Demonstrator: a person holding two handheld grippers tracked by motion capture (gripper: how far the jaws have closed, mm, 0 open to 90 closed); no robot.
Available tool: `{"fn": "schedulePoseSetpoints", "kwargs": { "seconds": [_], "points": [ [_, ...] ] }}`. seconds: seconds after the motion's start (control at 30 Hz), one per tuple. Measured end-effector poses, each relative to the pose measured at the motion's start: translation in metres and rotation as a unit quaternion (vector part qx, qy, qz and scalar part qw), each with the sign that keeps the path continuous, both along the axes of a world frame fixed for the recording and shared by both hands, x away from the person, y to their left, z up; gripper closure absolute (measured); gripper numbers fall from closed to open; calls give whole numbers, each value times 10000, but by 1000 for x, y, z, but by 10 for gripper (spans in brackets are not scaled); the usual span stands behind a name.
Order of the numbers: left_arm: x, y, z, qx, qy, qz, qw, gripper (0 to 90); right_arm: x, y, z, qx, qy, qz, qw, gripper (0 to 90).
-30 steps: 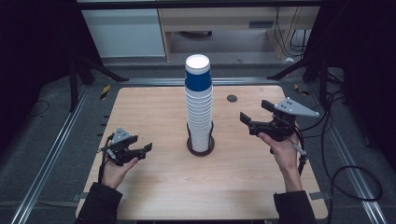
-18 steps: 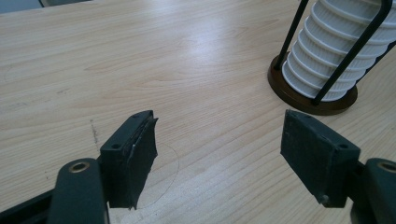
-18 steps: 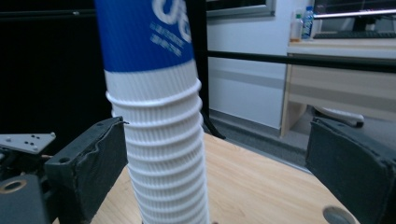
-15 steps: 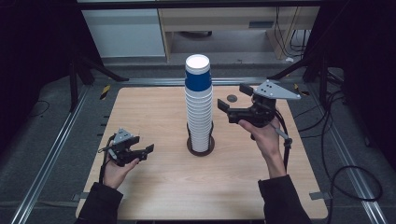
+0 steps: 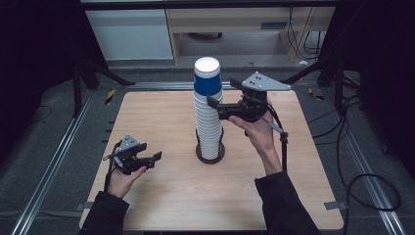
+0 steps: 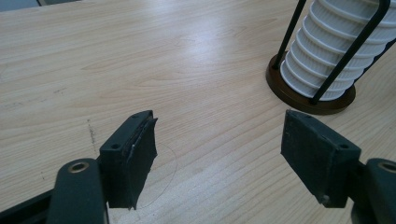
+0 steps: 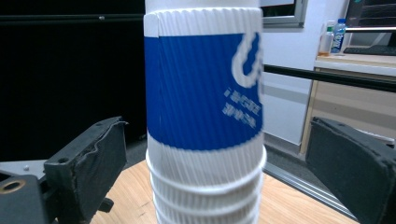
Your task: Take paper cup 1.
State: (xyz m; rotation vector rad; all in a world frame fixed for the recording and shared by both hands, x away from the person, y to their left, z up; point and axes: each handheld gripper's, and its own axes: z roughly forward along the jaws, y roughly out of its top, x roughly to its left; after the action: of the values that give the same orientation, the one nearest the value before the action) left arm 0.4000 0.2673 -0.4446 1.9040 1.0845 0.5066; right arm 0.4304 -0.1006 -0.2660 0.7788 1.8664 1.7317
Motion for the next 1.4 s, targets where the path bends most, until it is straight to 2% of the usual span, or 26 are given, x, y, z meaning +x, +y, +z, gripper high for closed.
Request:
{"fn": "schedulePoseSetpoints", "kwargs": {
  "seconds": [0.3,0.53,0.73,0.87,1.1,1.33,1.4],
  "points": [
    [0,-1,-1,17,32,-31,10000,256,18,22,-1,-61,105,28,9999,58],
    [1,-2,-2,26,57,-40,10000,255,27,30,-6,-94,172,-1,9998,75],
    [1,-3,-3,61,71,-77,9999,251,31,34,-7,20,174,6,9998,94],
    [1,-3,-3,73,87,-82,9999,249,32,37,-8,-57,116,5,9999,99],
    [1,-4,-4,79,97,-93,9999,248,34,41,-10,-158,42,-5,9999,162],
    [1,-3,-4,75,104,-88,9999,249,32,40,-8,-159,22,-10,9999,175],
    [1,-3,-4,83,110,-90,9999,248,31,39,-6,-86,-1,9,10000,177]
  ]
}}
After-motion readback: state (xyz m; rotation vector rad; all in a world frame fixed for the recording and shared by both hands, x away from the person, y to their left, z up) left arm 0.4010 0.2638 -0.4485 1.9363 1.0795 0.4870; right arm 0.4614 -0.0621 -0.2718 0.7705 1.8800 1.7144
